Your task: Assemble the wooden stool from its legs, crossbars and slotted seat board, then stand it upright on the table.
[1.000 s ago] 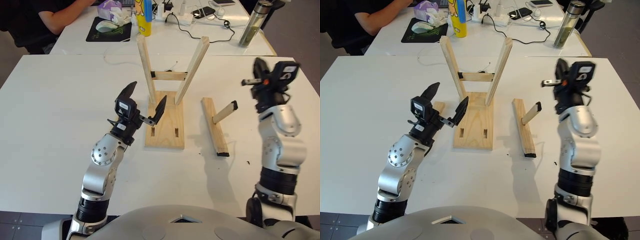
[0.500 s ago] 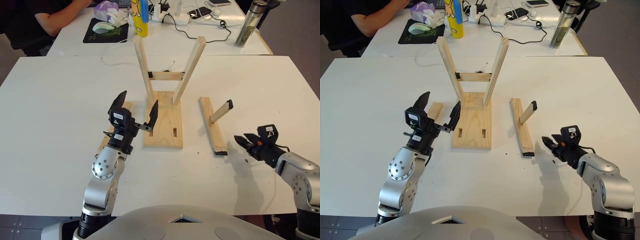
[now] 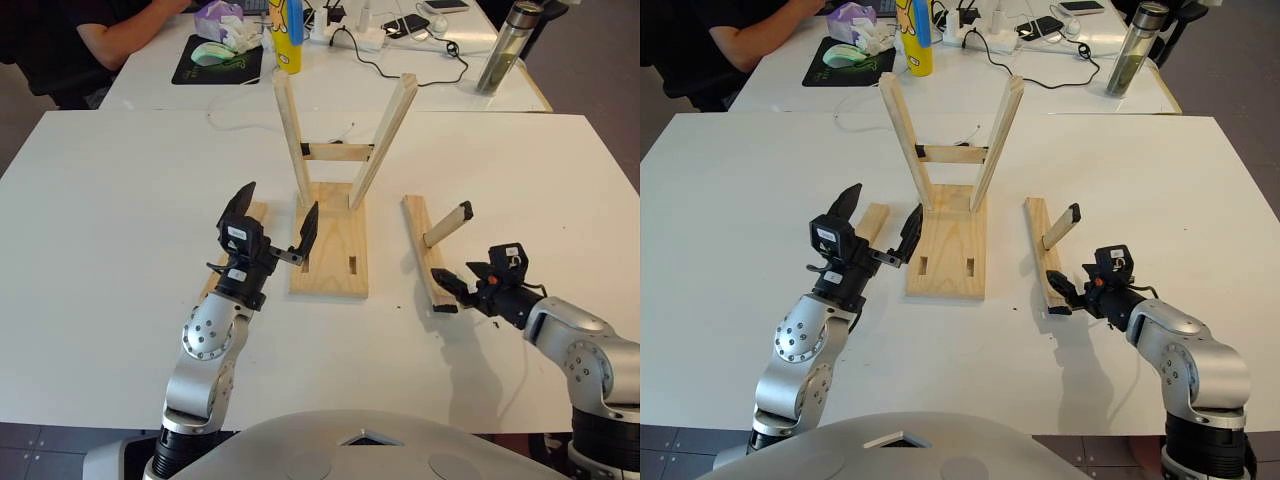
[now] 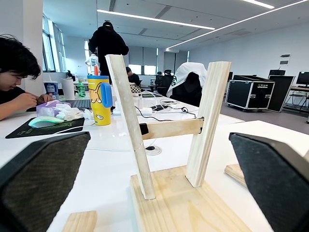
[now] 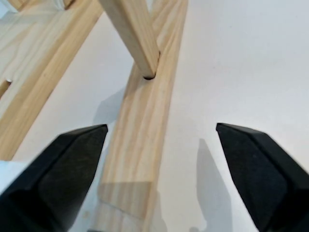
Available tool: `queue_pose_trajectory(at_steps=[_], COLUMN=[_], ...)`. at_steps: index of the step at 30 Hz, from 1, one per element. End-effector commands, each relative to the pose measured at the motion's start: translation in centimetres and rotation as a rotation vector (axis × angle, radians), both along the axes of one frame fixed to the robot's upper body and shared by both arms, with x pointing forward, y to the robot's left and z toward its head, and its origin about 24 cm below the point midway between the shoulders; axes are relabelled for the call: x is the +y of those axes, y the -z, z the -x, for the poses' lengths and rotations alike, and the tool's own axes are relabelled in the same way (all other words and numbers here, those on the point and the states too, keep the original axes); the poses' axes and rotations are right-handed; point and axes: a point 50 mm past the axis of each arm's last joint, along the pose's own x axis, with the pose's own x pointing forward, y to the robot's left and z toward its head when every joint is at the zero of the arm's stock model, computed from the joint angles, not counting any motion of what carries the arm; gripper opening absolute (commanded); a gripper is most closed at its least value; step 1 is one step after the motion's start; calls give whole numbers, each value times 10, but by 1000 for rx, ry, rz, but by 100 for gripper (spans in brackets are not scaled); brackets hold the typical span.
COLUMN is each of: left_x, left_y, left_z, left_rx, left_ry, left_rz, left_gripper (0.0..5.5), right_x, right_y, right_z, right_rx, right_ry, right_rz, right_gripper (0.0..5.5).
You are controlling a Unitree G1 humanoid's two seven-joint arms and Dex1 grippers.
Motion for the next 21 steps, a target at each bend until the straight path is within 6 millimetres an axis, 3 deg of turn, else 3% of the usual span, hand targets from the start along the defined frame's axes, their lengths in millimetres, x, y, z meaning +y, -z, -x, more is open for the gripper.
queue_pose_trajectory(at_steps=[1, 7, 21], left_x=[1, 3, 4], left_y=[-1, -6, -10], left_z=[-4, -11, -18], left_rx=[7, -2, -15], left_ry=[35, 91, 125], left_rz=[-18, -38, -48], left_gripper=[535, 535, 535], right_x=[21, 29, 27], right_y=[-3, 11, 23], right_z=[-7, -5, 1], right_rx=[-65, -69, -38], right_ry=[-8, 65, 118], right_rz=[23, 149, 138], right_gripper=[419, 419, 208])
